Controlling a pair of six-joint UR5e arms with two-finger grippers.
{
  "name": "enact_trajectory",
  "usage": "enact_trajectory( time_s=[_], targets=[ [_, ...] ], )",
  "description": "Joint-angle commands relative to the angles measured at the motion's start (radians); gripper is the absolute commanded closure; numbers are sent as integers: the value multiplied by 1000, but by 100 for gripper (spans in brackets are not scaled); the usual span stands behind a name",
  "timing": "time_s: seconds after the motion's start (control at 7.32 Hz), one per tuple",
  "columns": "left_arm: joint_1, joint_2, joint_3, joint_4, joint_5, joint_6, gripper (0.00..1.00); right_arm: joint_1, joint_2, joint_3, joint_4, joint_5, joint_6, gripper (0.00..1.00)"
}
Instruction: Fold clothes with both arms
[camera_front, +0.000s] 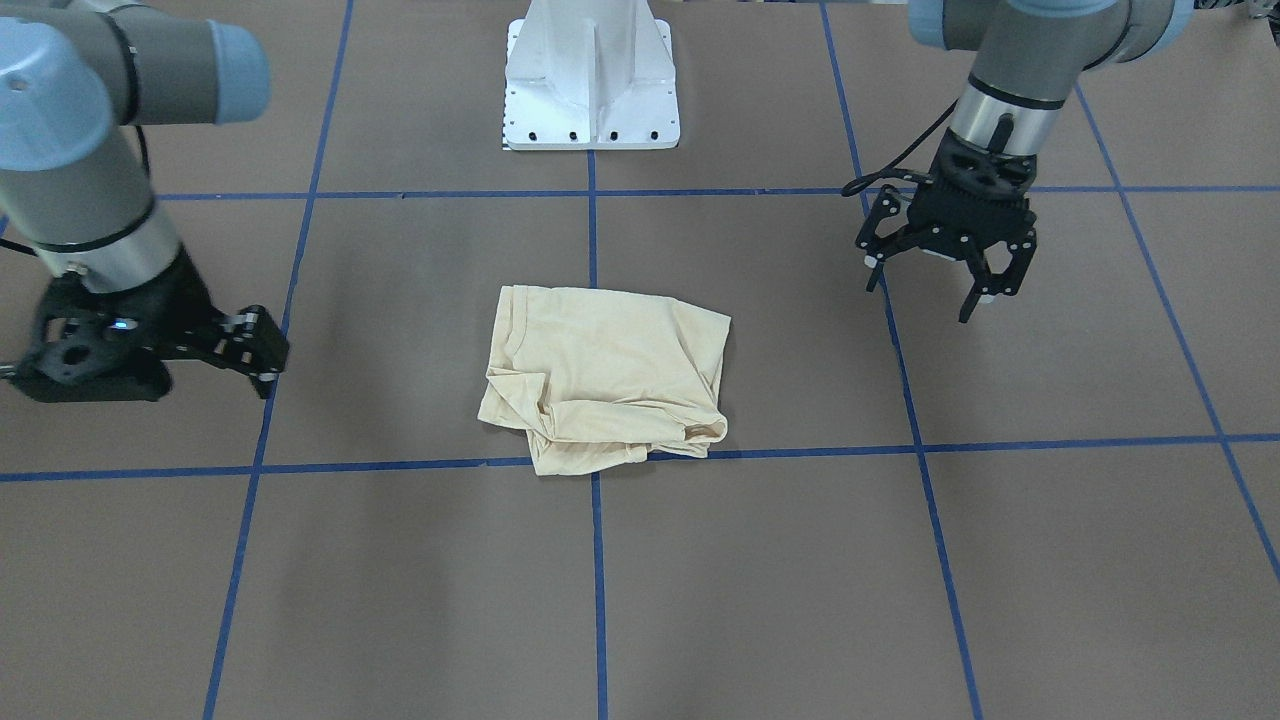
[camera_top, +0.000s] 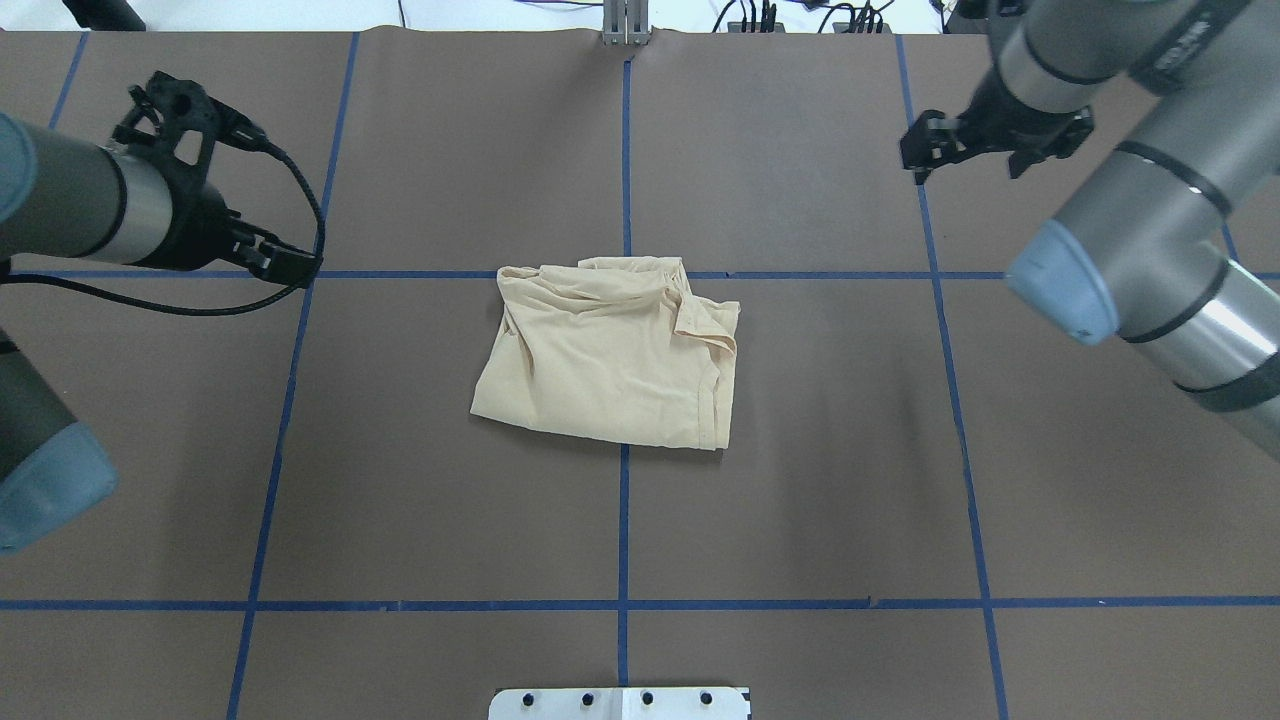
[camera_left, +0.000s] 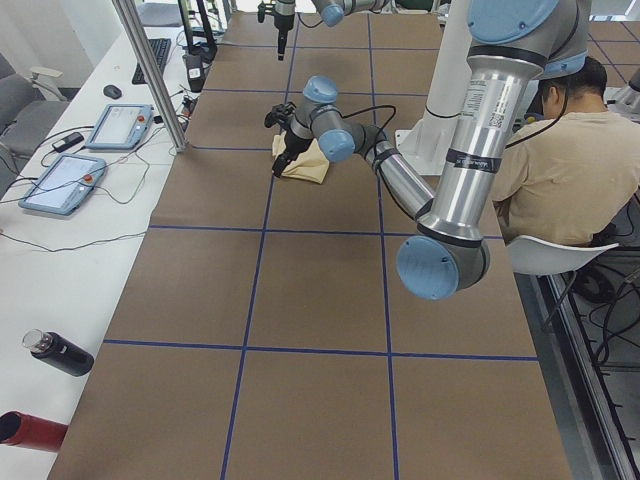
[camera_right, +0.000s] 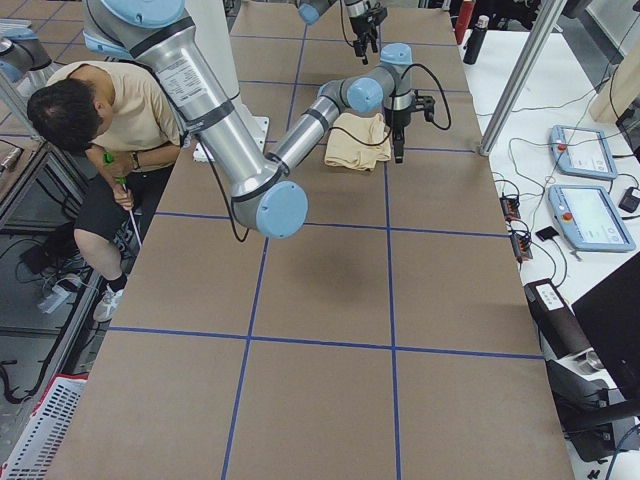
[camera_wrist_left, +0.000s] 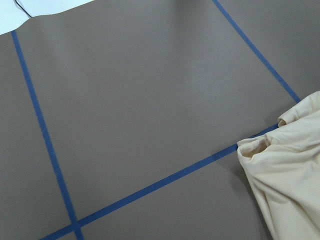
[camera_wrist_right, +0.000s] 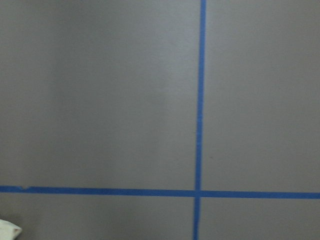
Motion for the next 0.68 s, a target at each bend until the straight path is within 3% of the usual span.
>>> enact_trajectory(
  time_s=[0.0,0.14,0.27,0.55],
  targets=[
    [-231,159,-67,17,-158,352,0,270,-280,43,5,163,-516,0],
    [-361,200,-54,20,-222,507,0,375,-372,37,3,179,-680,0],
    [-432,268,-41,23,-218,558,0,444,-481,35,3,182,-750,0],
    [-508,324,120,13,-155,563,0,517,-590,20,3,174,-758,0]
  ],
)
